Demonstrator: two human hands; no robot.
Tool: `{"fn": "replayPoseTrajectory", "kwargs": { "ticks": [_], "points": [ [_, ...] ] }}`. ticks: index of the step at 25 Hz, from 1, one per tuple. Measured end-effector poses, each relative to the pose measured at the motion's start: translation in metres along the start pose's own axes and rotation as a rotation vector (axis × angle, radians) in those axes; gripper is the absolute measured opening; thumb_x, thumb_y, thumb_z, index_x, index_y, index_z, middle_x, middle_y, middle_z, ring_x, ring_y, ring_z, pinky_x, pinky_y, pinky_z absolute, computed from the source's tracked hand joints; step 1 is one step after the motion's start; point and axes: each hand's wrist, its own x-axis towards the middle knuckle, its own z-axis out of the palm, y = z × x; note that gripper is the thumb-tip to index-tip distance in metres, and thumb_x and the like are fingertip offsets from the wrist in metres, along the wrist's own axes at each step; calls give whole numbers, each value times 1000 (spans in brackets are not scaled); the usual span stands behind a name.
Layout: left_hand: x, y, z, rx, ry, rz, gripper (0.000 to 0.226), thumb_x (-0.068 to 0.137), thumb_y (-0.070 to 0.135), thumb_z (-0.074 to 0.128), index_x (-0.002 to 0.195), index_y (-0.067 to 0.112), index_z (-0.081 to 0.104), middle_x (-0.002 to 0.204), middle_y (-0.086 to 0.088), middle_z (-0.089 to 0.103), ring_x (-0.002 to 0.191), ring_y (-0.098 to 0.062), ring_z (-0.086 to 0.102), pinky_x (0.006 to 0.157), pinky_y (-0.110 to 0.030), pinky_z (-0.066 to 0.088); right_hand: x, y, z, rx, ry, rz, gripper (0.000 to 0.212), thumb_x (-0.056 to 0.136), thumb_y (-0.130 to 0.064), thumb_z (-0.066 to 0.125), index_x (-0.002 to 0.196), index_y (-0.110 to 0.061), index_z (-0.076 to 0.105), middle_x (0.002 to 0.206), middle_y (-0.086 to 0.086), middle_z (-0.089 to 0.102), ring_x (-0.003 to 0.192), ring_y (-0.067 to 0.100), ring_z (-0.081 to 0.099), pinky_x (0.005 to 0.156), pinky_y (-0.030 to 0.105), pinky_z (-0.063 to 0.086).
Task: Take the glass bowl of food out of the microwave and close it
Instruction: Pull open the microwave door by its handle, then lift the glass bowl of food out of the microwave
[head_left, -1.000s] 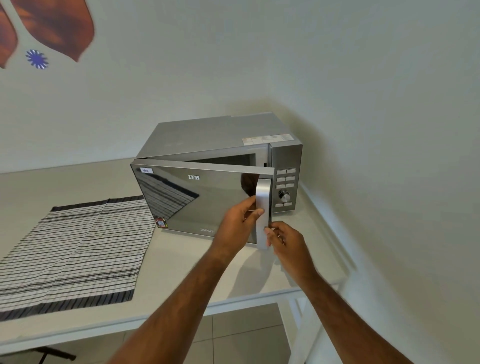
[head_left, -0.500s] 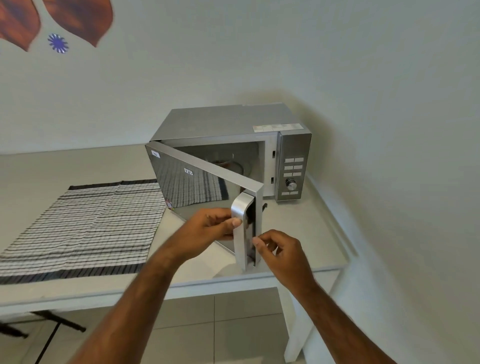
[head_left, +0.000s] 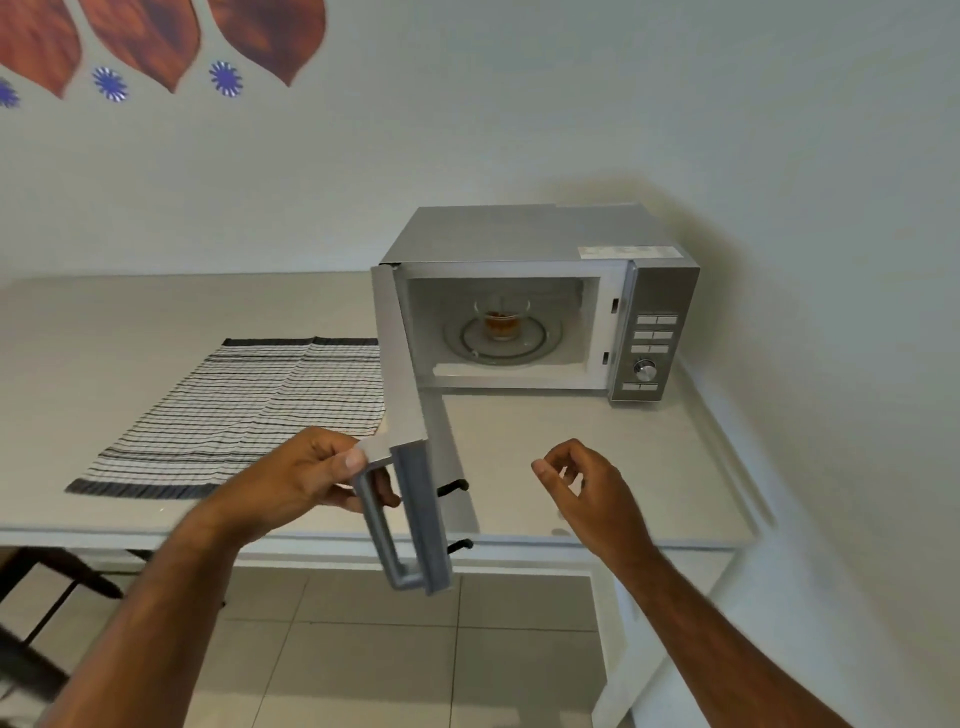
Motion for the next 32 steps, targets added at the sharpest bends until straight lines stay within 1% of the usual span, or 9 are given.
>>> {"fn": "replayPoseTrajectory", "kwargs": {
  "ticks": [2, 5, 8, 12, 15, 19, 25, 29, 32],
  "points": [
    [-12, -2, -14, 28, 40, -7, 85, 72, 86, 70, 93, 5, 86, 99, -20, 84, 100, -36, 81, 92, -49, 63, 6, 5, 3, -70, -28, 13, 46, 89, -77, 52, 102, -34, 64, 99, -15, 70, 92, 9, 66, 76, 28, 56],
    [-29, -5, -30, 65, 71, -6, 81, 71, 90, 65, 87, 13, 86, 93, -15, 83, 94, -32, 81, 89, -39, 64, 14, 21, 7, -217, -41, 13, 69, 89, -82, 44, 127, -28, 62, 124, -9, 71, 110, 16, 67, 97, 40, 56],
    [-41, -5, -41, 70, 121, -20, 85, 70, 89, 67, 93, 9, 83, 96, -15, 81, 96, -30, 79, 87, -33, 64, 26, 39, 10, -402, -64, 23, 81, 96, -79, 39, 153, -23, 49, 152, 0, 61, 137, 23, 59, 115, 50, 45],
    [-44, -3, -52, 127, 185, -26, 62, 77, 72, 66, 82, 11, 74, 85, -11, 74, 83, -22, 74, 80, -29, 60, 43, 55, 11, -501, -148, 89, 90, 97, -79, 35, 165, -20, 34, 167, 5, 47, 153, 27, 43, 126, 49, 33],
    [-43, 4, -59, 208, 239, -6, 76, 88, 70, 49, 85, -4, 64, 81, -20, 63, 76, -35, 63, 74, -31, 55, 50, 64, 9, -483, -182, 115, 89, 98, -77, 35, 167, -21, 29, 171, 5, 40, 158, 26, 37, 130, 49, 26],
    [-34, 34, -65, 254, 415, 73, 51, 100, 55, 43, 87, 17, 74, 89, -12, 74, 93, -32, 73, 91, -41, 61, 60, 68, 5, -444, -176, 126, 84, 100, -74, 39, 166, -22, 31, 170, 5, 41, 157, 26, 38, 130, 49, 26],
    [25, 98, -24, 530, 710, 160, 38, 97, 60, 65, 95, 23, 72, 95, 16, 77, 84, 7, 70, 69, -17, 48, 77, 66, 1, -388, -155, 192, 76, 101, -71, 41, 160, -25, 40, 161, 3, 52, 148, 27, 48, 122, 51, 31],
    [77, 106, 21, 592, 554, 57, 35, 98, 65, 58, 98, 32, 68, 96, 13, 74, 89, 1, 69, 72, -24, 51, 93, 64, -1, -304, -168, 213, 61, 103, -62, 49, 152, -25, 49, 142, 2, 64, 133, 26, 59, 115, 49, 36],
    [124, 84, 61, 680, 413, -60, 40, 97, 67, 57, 112, 30, 63, 109, 11, 69, 99, -9, 67, 84, -36, 57, 105, 62, -4, -70, -237, 293, 55, 103, -49, 60, 151, -26, 46, 127, 4, 64, 107, 23, 68, 101, 43, 51]
  ]
}}
